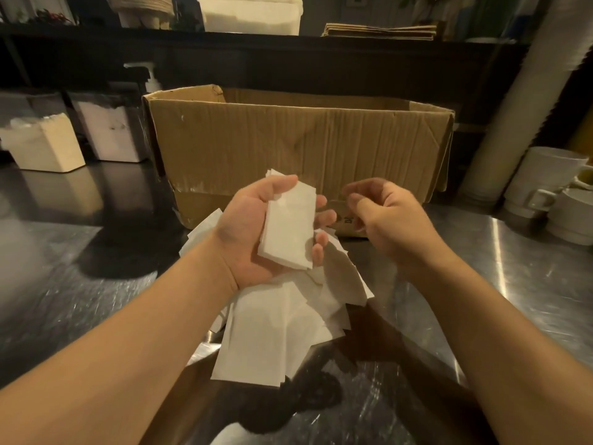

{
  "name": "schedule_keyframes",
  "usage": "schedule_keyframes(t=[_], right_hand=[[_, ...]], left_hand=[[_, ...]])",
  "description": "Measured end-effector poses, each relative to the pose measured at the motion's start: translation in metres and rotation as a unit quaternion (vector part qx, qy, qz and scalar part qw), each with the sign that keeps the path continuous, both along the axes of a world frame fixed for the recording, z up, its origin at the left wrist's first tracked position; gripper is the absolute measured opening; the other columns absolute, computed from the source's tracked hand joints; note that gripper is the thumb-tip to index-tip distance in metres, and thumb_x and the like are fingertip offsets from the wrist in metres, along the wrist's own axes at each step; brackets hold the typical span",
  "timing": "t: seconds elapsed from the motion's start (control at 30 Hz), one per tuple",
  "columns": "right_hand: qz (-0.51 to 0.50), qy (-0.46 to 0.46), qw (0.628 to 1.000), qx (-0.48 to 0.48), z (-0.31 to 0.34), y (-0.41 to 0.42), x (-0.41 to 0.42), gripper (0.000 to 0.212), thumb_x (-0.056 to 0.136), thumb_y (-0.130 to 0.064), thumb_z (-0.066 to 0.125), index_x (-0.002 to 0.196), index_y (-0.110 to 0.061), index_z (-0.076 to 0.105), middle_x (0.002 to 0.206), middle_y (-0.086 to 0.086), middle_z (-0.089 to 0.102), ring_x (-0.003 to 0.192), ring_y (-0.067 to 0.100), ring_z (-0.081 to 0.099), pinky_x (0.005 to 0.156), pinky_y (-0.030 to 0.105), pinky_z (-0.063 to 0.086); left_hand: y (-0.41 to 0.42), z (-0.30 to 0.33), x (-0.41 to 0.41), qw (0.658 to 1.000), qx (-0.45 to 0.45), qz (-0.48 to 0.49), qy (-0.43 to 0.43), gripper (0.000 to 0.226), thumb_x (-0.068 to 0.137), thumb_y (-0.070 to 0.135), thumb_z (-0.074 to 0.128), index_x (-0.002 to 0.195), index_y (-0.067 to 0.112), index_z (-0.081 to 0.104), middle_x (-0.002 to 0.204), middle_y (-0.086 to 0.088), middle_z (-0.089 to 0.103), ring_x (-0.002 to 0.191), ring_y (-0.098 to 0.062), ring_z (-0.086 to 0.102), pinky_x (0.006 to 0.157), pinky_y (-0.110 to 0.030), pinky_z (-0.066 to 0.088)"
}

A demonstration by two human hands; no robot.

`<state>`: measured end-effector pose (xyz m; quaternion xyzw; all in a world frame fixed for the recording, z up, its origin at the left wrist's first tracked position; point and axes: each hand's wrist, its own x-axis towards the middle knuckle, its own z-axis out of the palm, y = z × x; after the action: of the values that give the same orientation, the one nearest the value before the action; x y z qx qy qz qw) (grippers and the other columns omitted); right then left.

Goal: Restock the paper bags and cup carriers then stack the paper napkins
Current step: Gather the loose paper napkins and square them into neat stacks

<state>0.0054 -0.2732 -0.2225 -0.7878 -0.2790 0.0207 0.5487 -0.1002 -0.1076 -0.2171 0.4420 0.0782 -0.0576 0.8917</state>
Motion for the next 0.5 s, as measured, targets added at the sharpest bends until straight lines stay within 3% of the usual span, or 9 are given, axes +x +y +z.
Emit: schedule_keyframes(t=[0.1,0.17,0.33,0.43,0.5], right_hand=[[0.052,0.022,0.990,-0.130,-0.003,0.006,-0.007,0.013,0.103,-0.027,0.059,0.108,-0.030,0.071,0.095,-0.009,0.073,0.080,0.007,0.068,0.064,0.018,0.053],[0.087,0.018,0.977,-0.192,-0.003,0.009,-0.014,0.016,0.100,-0.037,0.062,0.110,-0.029,0.072,0.101,-0.012,0.072,0.086,0.005,0.066,0.066,0.018,0.050],[0.151,-0.033,0.952,-0.264,0.000,0.012,-0.031,0.016,0.087,-0.049,0.074,0.099,-0.037,0.072,0.095,-0.020,0.066,0.089,0.004,0.063,0.069,0.017,0.047],[0.147,-0.073,0.936,-0.311,-0.009,0.019,-0.038,0.041,0.075,-0.066,0.076,0.105,-0.041,0.067,0.099,-0.022,0.058,0.100,0.007,0.056,0.092,0.034,0.047],[0.134,-0.105,0.928,-0.330,-0.013,0.022,-0.041,0.051,0.071,-0.075,0.073,0.107,-0.041,0.063,0.101,-0.022,0.052,0.110,0.012,0.047,0.103,0.043,0.032]], left_hand=[[0.006,0.001,0.000,0.999,-0.021,0.015,-0.032,0.052,0.087,0.043,0.059,0.129,0.011,0.060,0.104,-0.014,0.067,0.080,-0.025,0.061,0.074,-0.034,0.049],[0.008,0.002,-0.002,0.998,-0.033,0.014,-0.051,0.052,0.089,0.045,0.057,0.130,0.013,0.059,0.106,-0.013,0.066,0.081,-0.023,0.061,0.074,-0.033,0.051],[0.011,0.004,-0.004,0.994,-0.059,0.023,-0.090,0.050,0.093,0.048,0.054,0.131,0.015,0.058,0.108,-0.011,0.066,0.081,-0.022,0.062,0.070,-0.030,0.055],[0.014,0.005,-0.004,0.993,-0.062,0.032,-0.100,0.050,0.095,0.048,0.051,0.131,0.015,0.057,0.108,-0.010,0.066,0.081,-0.021,0.062,0.069,-0.031,0.056],[0.014,0.005,-0.005,0.992,-0.062,0.033,-0.102,0.050,0.094,0.048,0.052,0.131,0.014,0.057,0.107,-0.010,0.066,0.081,-0.021,0.061,0.071,-0.030,0.054]])
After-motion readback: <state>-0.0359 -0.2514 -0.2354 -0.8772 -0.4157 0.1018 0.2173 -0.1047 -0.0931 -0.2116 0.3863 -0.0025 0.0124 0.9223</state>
